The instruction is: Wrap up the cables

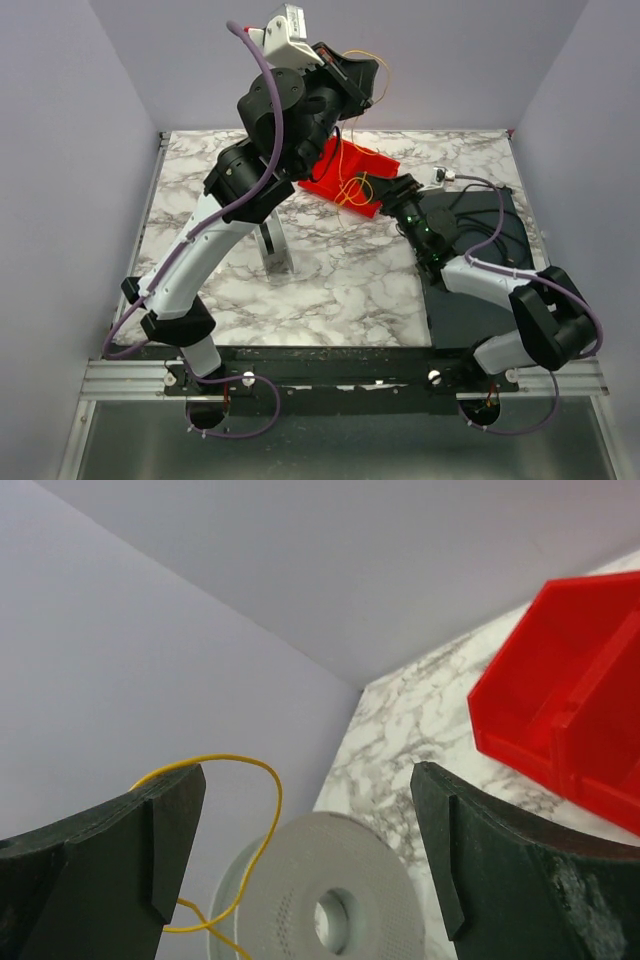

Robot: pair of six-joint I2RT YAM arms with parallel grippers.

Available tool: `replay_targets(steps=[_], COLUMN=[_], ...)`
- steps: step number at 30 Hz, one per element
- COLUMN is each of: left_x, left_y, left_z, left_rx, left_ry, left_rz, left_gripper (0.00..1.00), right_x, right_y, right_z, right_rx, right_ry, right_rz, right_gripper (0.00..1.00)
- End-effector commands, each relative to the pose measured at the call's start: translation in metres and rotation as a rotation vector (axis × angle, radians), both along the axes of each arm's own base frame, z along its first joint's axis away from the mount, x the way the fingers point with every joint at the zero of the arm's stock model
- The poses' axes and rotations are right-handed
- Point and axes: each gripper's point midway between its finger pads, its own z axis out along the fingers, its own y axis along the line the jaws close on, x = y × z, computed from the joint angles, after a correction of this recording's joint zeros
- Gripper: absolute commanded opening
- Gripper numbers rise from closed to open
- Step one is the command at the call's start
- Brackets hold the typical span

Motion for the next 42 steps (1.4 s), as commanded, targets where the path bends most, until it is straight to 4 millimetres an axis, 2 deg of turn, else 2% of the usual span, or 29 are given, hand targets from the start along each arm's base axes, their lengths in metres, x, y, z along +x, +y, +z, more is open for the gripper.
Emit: replay_targets(steps=[1, 4, 7, 9, 11, 15, 18, 24, 26, 31, 37, 42], left_x=[-0.015, -0.017, -0.02, -0.022, -0.026, -0.035, -0.045, -0.055, -0.055, -0.055, -0.057, -0.059], left_y=[0.016, 0.018, 0.02, 0.023, 0.026, 0.038, 0.05, 0.066, 0.07, 0.084, 0.09, 0.094], left_z=[0.021, 0.022, 0.024, 0.025, 0.023, 0.018, 0.015, -0.011, -0.015, -0.011, -0.007, -0.005], left_rx=[-0.053, -0.04, -0.037, -0.039, -0.045, -0.063, -0.079, -0.051, -0.032, -0.027, -0.044, -0.042], left_ry=[-0.032, -0.043, -0.05, -0.051, -0.043, -0.031, -0.025, 0.011, 0.016, -0.006, -0.013, -0.031], left_rz=[-0.007, -0.007, -0.011, -0.017, -0.023, -0.026, -0.033, -0.028, -0.013, 0.026, 0.037, 0.039], left_gripper=[0.0, 0.0, 0.0, 0.0, 0.0, 0.0, 0.0, 0.0, 0.0, 0.0, 0.0, 0.0], right_x=[0.014, 0.017, 0.018, 0.021, 0.025, 0.037, 0.046, 0.062, 0.06, 0.035, -0.03, -0.077], right_y=[0.001, 0.013, 0.018, 0.015, 0.01, 0.004, 0.002, -0.004, -0.002, 0.017, 0.04, 0.047], right_z=[0.049, 0.055, 0.049, 0.042, 0.037, 0.038, 0.044, 0.045, 0.047, 0.035, 0.002, -0.003], right_rx=[0.138, 0.149, 0.146, 0.147, 0.156, 0.154, 0.174, 0.201, 0.199, 0.068, -0.019, -0.184], right_ry=[-0.088, -0.086, -0.064, -0.038, -0.013, 0.02, 0.032, 0.077, 0.059, 0.04, 0.068, 0.015], right_rz=[-0.03, 0.015, 0.028, 0.006, -0.032, -0.092, -0.119, -0.145, -0.105, 0.061, 0.387, 0.453], right_gripper=[0.91, 0.85, 0.77, 0.72, 0.62, 0.48, 0.48, 0.48, 0.48, 0.55, 0.67, 0.73])
